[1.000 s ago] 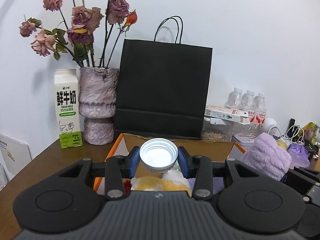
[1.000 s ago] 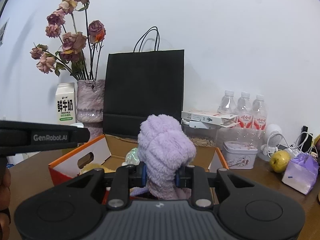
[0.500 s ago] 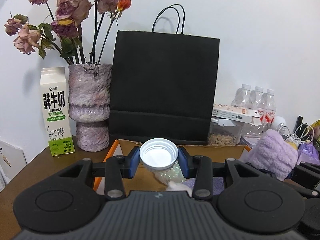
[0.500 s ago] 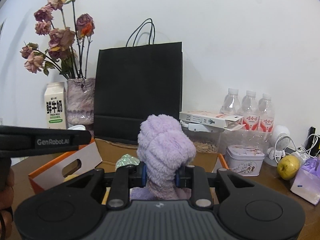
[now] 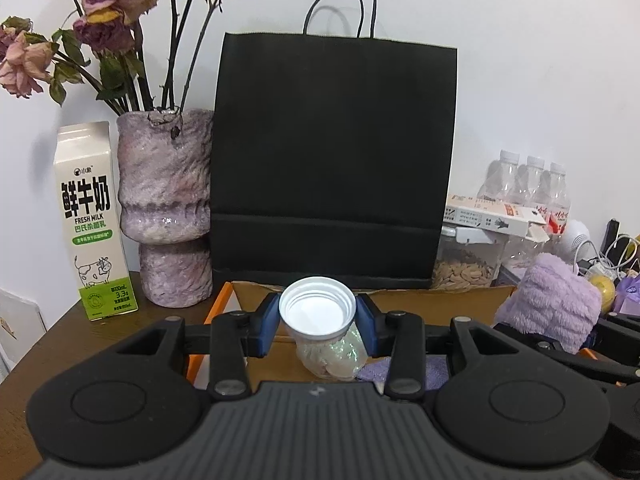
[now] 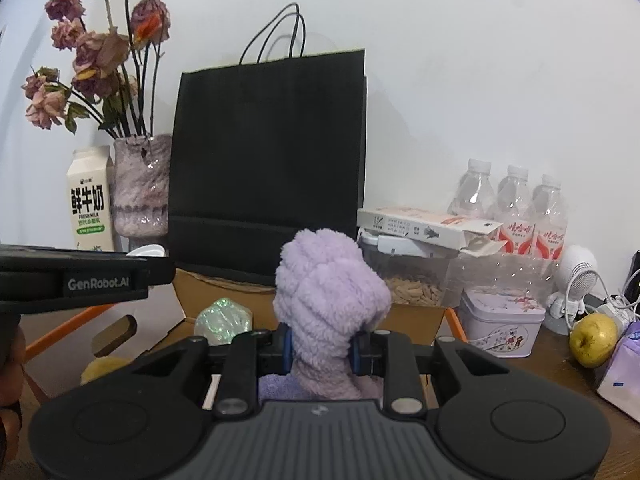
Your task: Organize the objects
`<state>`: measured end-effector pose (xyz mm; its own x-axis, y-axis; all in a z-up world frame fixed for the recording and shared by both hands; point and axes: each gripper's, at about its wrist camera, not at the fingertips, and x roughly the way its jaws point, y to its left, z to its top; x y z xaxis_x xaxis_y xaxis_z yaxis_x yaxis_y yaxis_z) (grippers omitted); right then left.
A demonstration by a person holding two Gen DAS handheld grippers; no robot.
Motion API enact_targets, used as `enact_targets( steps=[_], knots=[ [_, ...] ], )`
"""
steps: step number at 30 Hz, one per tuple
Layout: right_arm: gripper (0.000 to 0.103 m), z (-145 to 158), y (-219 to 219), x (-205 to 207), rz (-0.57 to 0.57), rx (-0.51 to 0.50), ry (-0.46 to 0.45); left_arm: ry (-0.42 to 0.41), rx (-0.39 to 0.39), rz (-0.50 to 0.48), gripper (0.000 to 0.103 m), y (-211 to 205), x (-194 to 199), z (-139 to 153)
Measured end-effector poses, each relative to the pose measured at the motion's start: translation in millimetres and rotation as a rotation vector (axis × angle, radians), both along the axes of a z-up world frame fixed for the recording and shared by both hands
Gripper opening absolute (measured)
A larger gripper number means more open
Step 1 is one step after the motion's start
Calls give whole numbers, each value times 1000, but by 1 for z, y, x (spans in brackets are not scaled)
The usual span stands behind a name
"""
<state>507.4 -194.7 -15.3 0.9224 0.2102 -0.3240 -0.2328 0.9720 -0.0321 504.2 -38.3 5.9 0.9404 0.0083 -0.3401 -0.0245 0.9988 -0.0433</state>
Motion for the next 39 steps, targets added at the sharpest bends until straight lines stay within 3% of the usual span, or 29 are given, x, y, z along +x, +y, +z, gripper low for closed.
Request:
enact_targets(
  steps=[1, 3, 5, 6, 8, 11, 30, 39],
  knots=[
    [30, -1, -1, 2, -2, -1, 9, 5, 0, 3, 43, 1, 1, -1],
    [40, -2, -3, 4, -11, 0, 27, 11, 1, 4, 55, 2, 1, -1],
    [60, -3, -5, 5, -20, -1, 45, 4, 4, 13, 92, 2, 0, -1],
    [66, -3, -6, 7, -22, -7, 59, -4, 8, 21, 100, 2, -1, -1],
    [91, -4, -8, 9, -44, -10, 73, -24, 17, 34, 103, 1, -3, 0],
    [99, -2, -15, 12, -62, 10, 91, -11, 7, 32, 103, 2, -1, -1],
    [100, 9, -28, 9, -53, 66, 70, -12, 2, 42, 103, 2, -4, 1],
    [101, 20, -31, -6, -60, 91, 76, -8, 11, 47, 103, 4, -26, 12]
  ],
)
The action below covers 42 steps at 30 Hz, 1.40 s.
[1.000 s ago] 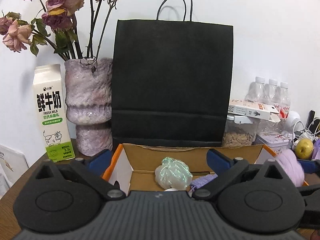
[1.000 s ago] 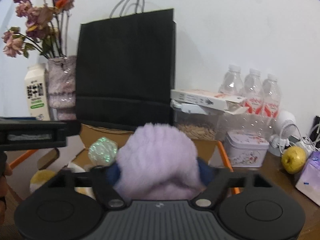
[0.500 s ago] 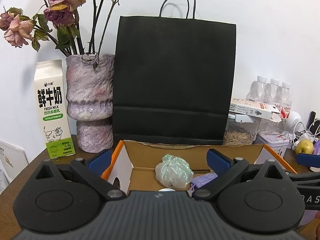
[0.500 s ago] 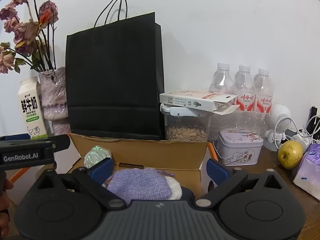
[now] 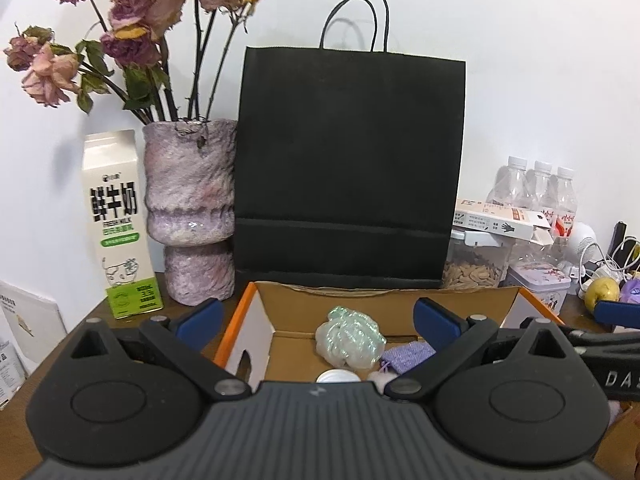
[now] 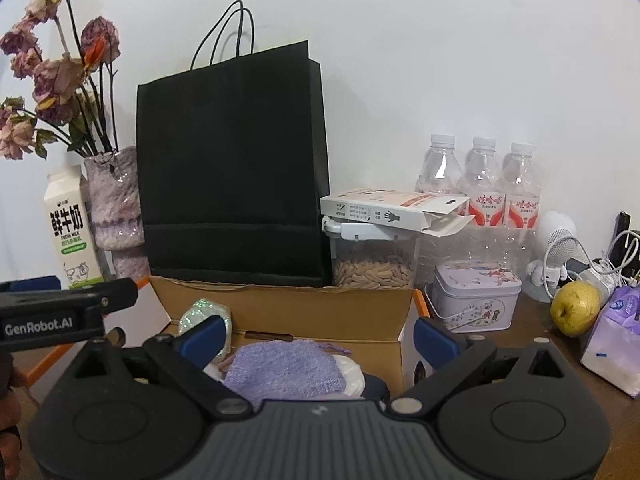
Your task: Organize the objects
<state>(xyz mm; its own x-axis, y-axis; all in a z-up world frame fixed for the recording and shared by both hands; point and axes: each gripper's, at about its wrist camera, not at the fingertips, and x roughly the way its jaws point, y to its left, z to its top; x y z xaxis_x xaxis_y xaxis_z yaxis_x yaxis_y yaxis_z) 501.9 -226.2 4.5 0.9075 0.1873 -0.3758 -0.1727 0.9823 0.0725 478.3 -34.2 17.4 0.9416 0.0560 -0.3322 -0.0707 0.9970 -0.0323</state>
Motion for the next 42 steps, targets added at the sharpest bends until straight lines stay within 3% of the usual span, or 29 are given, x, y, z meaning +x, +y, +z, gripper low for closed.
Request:
enact_targets(
  steps=[11, 27, 35, 42],
  knots=[
    [103, 20, -7, -63, 13, 19, -9, 37, -16, -5, 103, 5, -71, 15],
    [103, 34, -4, -205, 39, 8, 5, 78, 11, 2, 103, 6, -210, 29],
    [103, 32, -2, -273, 40, -20, 11, 84, 12, 9, 103, 6, -277, 27],
    [103, 28, -4, -314, 35, -30, 13, 110, -3, 4, 103, 6, -312, 21]
  ],
)
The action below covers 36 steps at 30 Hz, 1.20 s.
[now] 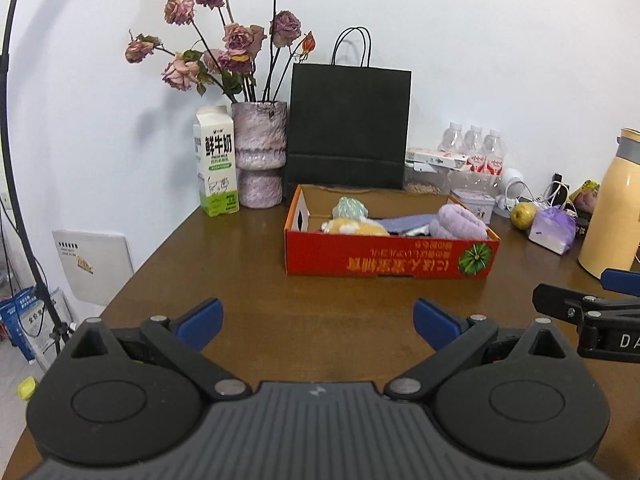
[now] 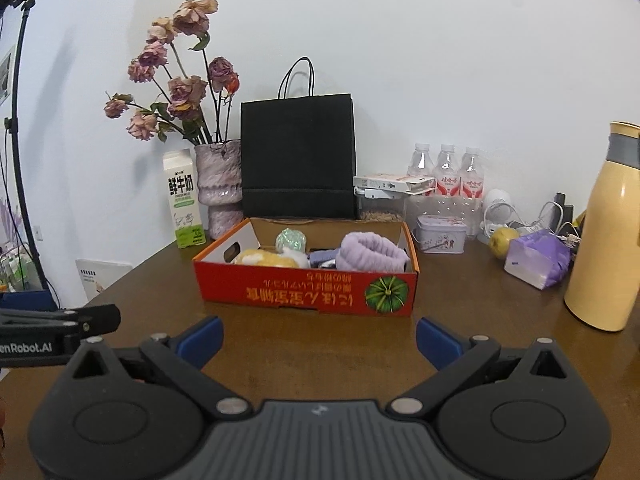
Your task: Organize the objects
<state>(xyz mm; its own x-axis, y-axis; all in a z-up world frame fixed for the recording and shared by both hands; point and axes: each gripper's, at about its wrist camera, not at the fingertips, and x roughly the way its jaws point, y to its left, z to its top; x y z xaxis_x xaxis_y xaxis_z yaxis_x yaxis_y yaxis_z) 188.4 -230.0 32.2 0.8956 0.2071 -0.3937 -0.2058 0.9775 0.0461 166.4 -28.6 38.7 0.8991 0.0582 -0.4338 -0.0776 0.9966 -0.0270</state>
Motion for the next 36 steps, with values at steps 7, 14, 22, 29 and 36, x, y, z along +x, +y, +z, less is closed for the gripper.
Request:
enact_targets(
  steps=[7, 14, 22, 29, 36],
  knots=[
    [103, 1, -2, -16, -1, -7, -7, 12, -10, 11, 103, 2, -13, -3],
    [103, 3, 0, -20, -1, -11, -8, 14, -11, 16, 103, 5, -17, -3],
    [103, 2, 0, -21, 1, -13, -5, 22, -10, 21, 103, 8, -18, -5],
    [103, 2, 0, -21, 0, -14, -5, 24, -8, 22, 103, 8, -17, -5],
    [103, 2, 0, -20, 1, -15, -4, 29, -1, 13, 103, 5, -17, -5]
  ],
)
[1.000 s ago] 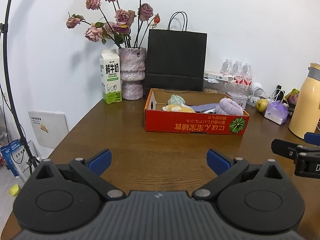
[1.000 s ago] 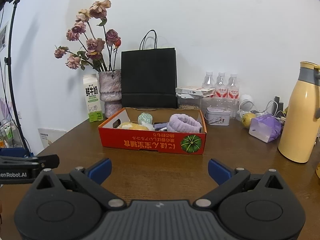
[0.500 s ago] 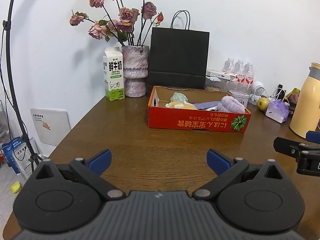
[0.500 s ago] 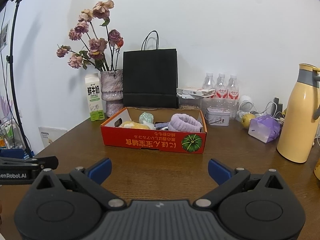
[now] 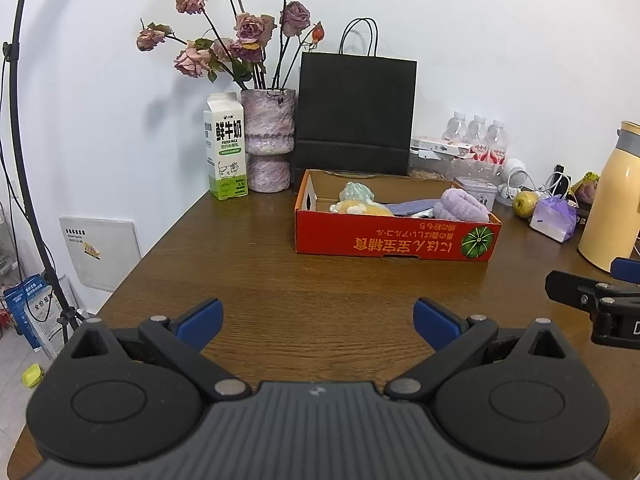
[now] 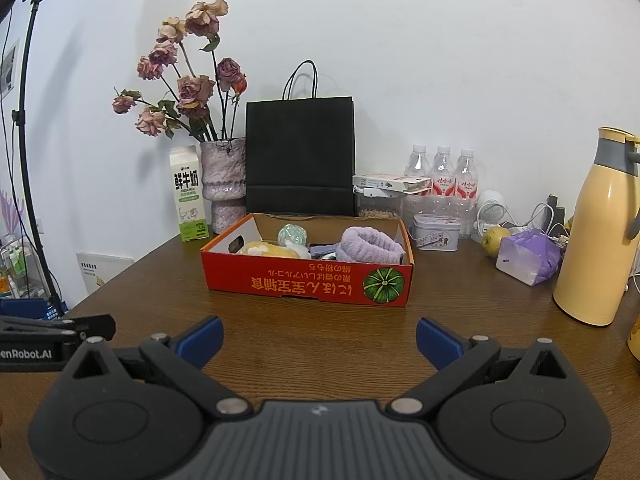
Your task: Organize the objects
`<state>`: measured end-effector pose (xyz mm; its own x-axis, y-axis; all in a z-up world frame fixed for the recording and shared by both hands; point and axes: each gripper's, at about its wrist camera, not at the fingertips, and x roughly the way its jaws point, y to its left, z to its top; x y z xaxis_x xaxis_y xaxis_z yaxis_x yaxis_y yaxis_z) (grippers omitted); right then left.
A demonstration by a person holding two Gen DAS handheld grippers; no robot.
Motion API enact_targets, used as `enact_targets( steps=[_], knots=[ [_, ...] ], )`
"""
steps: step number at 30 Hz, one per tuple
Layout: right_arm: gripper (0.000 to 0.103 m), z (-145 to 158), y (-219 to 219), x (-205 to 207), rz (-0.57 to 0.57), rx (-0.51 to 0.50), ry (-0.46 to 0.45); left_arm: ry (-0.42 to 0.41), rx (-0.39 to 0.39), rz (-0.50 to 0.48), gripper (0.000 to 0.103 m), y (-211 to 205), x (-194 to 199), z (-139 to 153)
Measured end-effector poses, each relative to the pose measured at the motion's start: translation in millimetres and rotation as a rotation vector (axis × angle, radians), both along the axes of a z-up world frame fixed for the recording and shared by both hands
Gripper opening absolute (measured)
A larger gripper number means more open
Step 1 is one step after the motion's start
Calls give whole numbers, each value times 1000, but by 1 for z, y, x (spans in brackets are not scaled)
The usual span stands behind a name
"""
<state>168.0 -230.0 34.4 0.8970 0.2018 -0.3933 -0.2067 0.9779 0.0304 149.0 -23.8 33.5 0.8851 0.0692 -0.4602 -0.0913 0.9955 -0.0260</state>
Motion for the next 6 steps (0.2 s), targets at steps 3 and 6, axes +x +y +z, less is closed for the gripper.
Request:
enact_targets(
  steps=[3, 6],
  knots=[
    [103, 0, 0, 0, 0, 0, 0, 4, 1, -5, 103, -1, 0, 0],
    [103, 0, 0, 0, 1, -1, 1, 5, -2, 3, 103, 0, 0, 0]
  ],
)
